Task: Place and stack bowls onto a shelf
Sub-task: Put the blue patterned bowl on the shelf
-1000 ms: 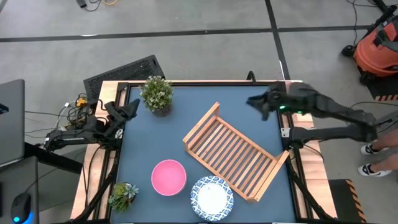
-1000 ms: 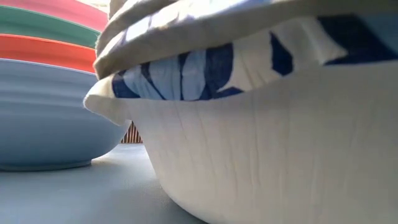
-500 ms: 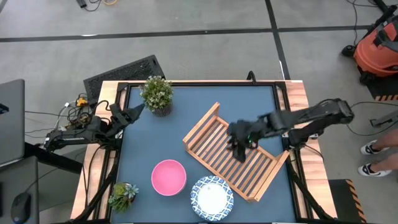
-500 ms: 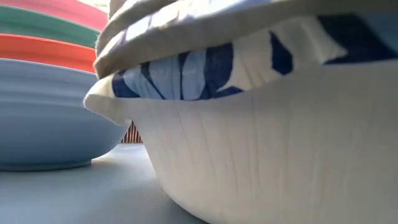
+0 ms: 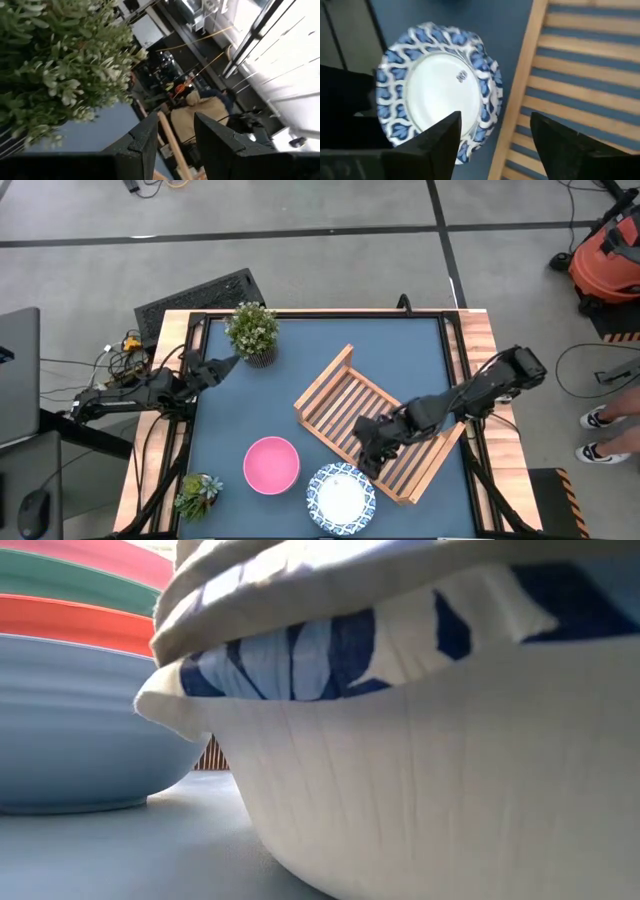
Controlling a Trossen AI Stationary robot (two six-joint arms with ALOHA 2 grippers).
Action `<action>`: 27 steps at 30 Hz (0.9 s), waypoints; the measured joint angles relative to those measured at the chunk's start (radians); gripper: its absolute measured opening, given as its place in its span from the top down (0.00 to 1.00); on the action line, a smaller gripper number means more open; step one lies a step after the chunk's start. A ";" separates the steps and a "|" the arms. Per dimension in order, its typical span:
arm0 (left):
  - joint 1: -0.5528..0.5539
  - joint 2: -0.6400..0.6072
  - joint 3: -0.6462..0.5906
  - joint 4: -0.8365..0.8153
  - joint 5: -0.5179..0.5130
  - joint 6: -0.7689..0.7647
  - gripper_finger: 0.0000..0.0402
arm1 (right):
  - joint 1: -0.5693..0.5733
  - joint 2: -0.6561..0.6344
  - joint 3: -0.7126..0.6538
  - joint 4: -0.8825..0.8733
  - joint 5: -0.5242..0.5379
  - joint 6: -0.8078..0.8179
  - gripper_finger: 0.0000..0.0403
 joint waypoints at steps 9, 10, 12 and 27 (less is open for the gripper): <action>0.000 0.000 0.000 -0.089 0.071 0.005 0.72 | 0.054 0.089 0.000 0.106 -0.021 0.154 0.34; 0.000 0.000 0.000 -0.089 0.077 0.008 0.72 | 0.060 0.096 0.000 0.104 -0.021 0.157 0.34; 0.000 0.000 0.000 -0.095 0.080 0.008 0.72 | 0.072 0.114 0.000 0.095 -0.021 0.158 0.34; 0.000 0.001 0.000 -0.175 0.070 -0.017 0.72 | 0.087 0.192 0.000 0.073 -0.018 0.131 0.34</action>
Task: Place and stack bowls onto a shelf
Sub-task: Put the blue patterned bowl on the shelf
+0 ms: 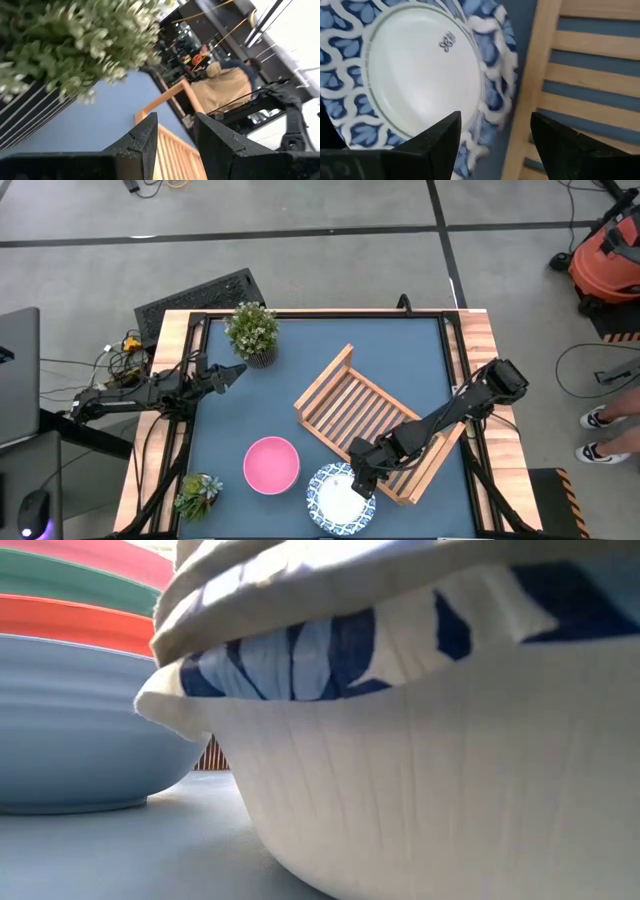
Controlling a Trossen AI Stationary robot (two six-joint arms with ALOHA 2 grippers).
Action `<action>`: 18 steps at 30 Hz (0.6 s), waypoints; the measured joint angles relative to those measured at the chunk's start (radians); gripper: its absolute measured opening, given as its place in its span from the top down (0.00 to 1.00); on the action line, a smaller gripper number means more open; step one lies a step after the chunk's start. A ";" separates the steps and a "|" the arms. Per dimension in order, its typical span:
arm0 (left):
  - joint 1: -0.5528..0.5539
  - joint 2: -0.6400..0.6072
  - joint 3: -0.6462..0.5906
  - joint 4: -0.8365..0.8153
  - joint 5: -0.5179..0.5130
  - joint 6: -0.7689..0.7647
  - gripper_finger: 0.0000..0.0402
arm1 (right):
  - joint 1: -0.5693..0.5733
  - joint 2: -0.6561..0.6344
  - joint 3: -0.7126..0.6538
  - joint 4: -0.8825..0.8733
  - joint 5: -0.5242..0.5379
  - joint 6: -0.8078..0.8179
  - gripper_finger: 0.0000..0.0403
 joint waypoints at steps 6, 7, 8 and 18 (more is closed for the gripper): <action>0.000 0.001 0.000 -0.005 -0.001 -0.008 0.72 | 0.000 0.008 0.000 -0.021 0.000 -0.018 0.37; 0.000 0.002 0.000 -0.005 -0.002 -0.008 0.72 | 0.000 0.008 -0.001 -0.028 0.000 -0.021 0.39; 0.000 0.002 0.000 -0.006 -0.001 -0.008 0.72 | 0.000 0.008 -0.002 -0.029 0.000 -0.021 0.41; 0.000 0.003 0.000 -0.006 -0.001 -0.023 0.72 | -0.021 0.008 -0.001 -0.041 0.000 -0.021 0.75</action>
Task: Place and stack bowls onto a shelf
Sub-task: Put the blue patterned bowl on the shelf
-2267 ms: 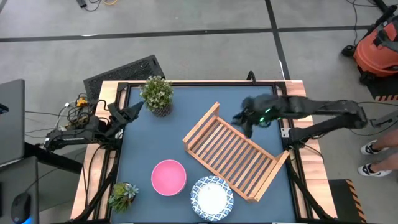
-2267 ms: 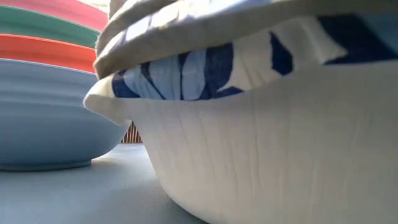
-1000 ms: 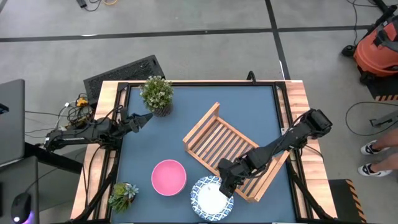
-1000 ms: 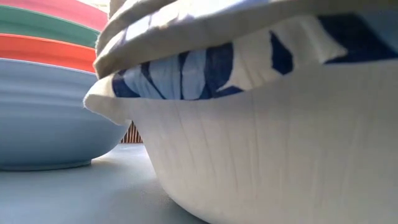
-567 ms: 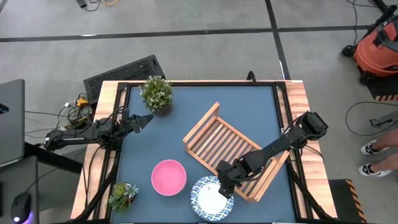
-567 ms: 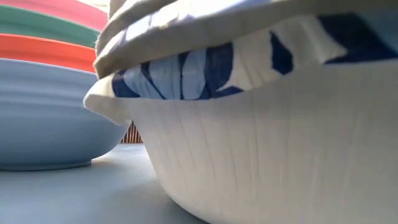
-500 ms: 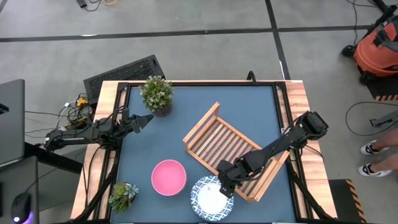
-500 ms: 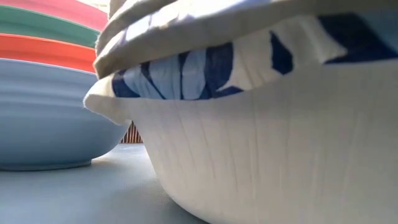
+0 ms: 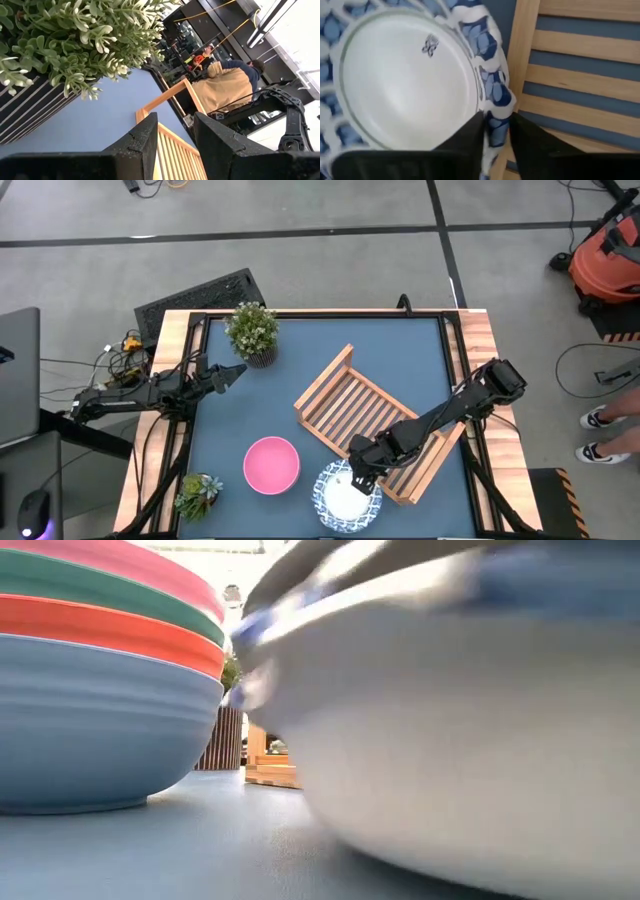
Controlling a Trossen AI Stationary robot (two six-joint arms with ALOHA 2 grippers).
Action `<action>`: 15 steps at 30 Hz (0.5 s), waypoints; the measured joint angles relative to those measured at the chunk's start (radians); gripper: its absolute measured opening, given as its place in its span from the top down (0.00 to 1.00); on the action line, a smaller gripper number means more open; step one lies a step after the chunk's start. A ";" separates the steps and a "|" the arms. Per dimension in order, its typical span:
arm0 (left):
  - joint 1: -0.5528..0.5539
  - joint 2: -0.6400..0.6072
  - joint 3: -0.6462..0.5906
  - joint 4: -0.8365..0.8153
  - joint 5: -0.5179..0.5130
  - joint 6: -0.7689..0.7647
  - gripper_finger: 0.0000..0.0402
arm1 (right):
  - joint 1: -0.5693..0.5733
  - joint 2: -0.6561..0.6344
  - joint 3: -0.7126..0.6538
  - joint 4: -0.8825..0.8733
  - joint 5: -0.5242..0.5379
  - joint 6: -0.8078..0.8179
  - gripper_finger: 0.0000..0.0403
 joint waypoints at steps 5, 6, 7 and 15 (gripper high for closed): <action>0.000 0.000 0.000 0.000 0.000 -0.005 0.72 | -0.007 -0.001 0.000 0.005 -0.002 0.003 0.88; 0.000 0.000 0.000 0.000 0.000 -0.007 0.72 | -0.010 -0.002 0.000 0.005 -0.004 0.002 0.89; 0.000 0.000 0.000 0.000 0.000 -0.012 0.72 | -0.011 -0.002 0.000 0.005 -0.009 0.003 0.91; 0.000 0.000 0.000 0.000 0.000 -0.037 0.72 | -0.023 -0.002 0.029 -0.016 -0.035 -0.023 0.92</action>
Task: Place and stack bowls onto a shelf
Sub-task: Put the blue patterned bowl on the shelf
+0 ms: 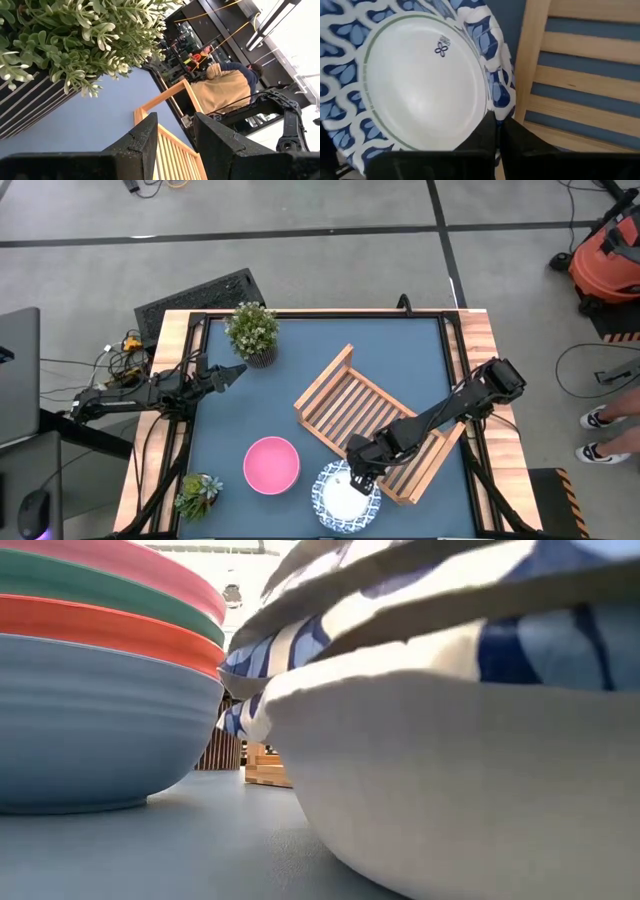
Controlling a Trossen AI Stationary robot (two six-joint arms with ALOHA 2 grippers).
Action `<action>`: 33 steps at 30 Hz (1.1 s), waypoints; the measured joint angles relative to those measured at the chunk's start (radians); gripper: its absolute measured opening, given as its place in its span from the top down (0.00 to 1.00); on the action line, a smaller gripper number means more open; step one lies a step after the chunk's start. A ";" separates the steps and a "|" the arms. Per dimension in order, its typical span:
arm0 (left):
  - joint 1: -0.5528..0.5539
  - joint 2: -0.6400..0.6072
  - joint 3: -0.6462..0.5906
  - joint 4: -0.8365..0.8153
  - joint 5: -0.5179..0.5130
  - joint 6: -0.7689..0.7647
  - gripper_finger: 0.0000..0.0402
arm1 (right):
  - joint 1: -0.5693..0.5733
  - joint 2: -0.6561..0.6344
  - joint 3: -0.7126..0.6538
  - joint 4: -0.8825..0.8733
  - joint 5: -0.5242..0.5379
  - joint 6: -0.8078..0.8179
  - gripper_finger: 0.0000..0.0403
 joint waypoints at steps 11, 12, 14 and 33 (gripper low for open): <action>0.000 0.000 0.000 0.000 0.001 -0.004 0.72 | -0.035 0.000 0.149 -0.168 0.012 -0.137 0.92; 0.000 0.000 0.000 0.000 0.001 -0.004 0.72 | -0.040 0.000 0.157 -0.178 0.012 -0.146 0.92; 0.000 0.000 0.000 0.000 0.002 -0.004 0.72 | -0.049 0.000 0.172 -0.194 0.011 -0.159 0.92; 0.000 0.000 0.000 -0.003 0.055 0.007 0.72 | -0.050 0.000 0.178 -0.187 -0.066 -0.200 0.88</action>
